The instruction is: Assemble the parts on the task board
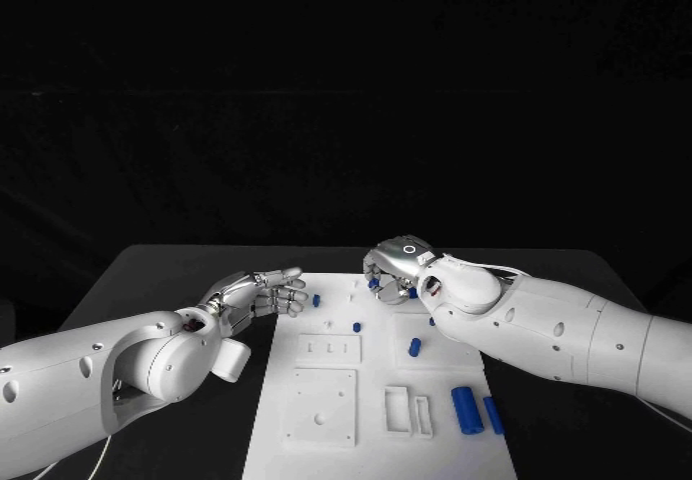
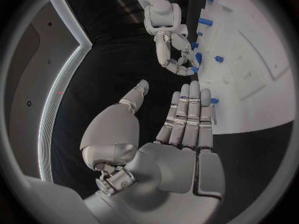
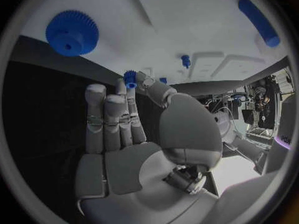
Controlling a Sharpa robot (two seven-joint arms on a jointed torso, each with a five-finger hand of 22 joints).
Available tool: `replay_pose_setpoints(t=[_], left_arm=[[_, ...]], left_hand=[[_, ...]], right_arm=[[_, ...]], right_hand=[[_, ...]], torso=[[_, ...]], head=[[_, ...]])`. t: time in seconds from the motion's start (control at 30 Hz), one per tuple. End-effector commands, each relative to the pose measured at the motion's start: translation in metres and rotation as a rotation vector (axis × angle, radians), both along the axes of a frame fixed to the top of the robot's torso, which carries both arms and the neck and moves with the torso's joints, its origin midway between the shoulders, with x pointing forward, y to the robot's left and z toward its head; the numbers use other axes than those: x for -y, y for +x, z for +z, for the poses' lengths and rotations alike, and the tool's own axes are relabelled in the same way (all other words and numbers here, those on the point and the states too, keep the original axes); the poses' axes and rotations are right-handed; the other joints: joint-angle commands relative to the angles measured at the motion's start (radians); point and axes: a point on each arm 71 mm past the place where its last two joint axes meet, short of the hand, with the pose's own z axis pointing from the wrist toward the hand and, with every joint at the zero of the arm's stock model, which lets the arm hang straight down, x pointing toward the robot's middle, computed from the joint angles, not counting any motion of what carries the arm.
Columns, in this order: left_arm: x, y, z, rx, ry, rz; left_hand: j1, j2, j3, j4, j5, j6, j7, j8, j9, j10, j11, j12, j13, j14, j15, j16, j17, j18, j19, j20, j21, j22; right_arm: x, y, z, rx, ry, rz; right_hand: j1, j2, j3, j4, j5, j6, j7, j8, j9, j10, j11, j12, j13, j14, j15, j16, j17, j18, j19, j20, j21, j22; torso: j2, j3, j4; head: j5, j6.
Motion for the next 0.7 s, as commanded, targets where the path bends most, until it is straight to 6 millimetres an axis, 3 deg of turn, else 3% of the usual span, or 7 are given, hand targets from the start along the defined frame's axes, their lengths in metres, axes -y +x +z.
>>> replay_pose_setpoints(t=[0.03,0.27,0.7], left_arm=[[0.003,0.000,0.001,0.003,0.004,-0.009],[0.005,0.001,0.001,0.003,0.005,-0.012],[0.007,0.000,0.004,0.008,0.003,-0.019]], left_hand=[[0.007,0.005,0.000,-0.009,0.005,0.009,-0.001,-0.004,0.002,0.005,0.000,-0.004,-0.001,-0.002,-0.003,-0.006,0.001,0.013,0.000,-0.004,-0.005,-0.001],[0.013,0.007,0.000,-0.015,0.007,0.011,-0.001,-0.005,0.003,0.006,0.000,-0.004,-0.001,0.000,-0.004,-0.006,0.002,0.013,0.001,-0.004,-0.005,-0.001],[0.016,0.008,-0.001,-0.021,0.008,0.011,-0.001,-0.006,0.003,0.006,0.000,-0.004,-0.001,-0.001,-0.004,-0.007,0.002,0.012,0.001,-0.004,-0.004,-0.001]], right_arm=[[-0.004,-0.001,0.005,0.086,0.006,-0.004],[-0.019,0.000,0.004,0.092,-0.009,0.013],[-0.025,0.004,0.000,0.100,-0.027,-0.012]], right_hand=[[0.002,-0.007,0.005,0.001,0.003,0.006,-0.001,0.004,0.003,0.016,-0.007,0.001,0.013,-0.030,-0.033,0.004,-0.001,0.064,0.009,-0.016,0.005,0.020],[0.004,-0.013,0.012,0.009,0.003,0.008,-0.002,0.004,0.006,0.018,-0.008,0.000,0.018,-0.030,-0.033,0.006,-0.002,0.064,0.010,-0.017,0.007,0.020],[0.007,-0.021,0.020,0.017,0.003,0.008,-0.002,0.004,0.009,0.018,-0.008,-0.002,0.023,-0.030,-0.033,0.007,-0.003,0.064,0.009,-0.017,0.009,0.019]], torso=[[0.001,0.0001,-0.0016],[0.003,0.0012,0.0030],[0.013,-0.0074,0.0156]], head=[[0.000,0.005],[0.002,0.009],[-0.010,0.015]])
